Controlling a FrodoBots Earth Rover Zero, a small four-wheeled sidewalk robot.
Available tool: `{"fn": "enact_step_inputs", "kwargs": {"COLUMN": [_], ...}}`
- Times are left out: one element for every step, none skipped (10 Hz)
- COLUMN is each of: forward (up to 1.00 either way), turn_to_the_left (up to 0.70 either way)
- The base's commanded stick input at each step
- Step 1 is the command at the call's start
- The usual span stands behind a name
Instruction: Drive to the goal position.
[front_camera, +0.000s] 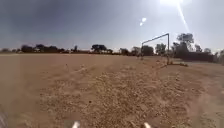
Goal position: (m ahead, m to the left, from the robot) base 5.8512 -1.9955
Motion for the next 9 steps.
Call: {"fn": "enact_step_inputs", "kwargs": {"forward": [0.7, 0.7, 0.7, 0.7, 0.7, 0.7, 0.7, 0.7, 0.7], "turn_to_the_left": [0.0, 0.0, 0.0, 0.0, 0.0, 0.0, 0.0, 0.0, 0.0]}}
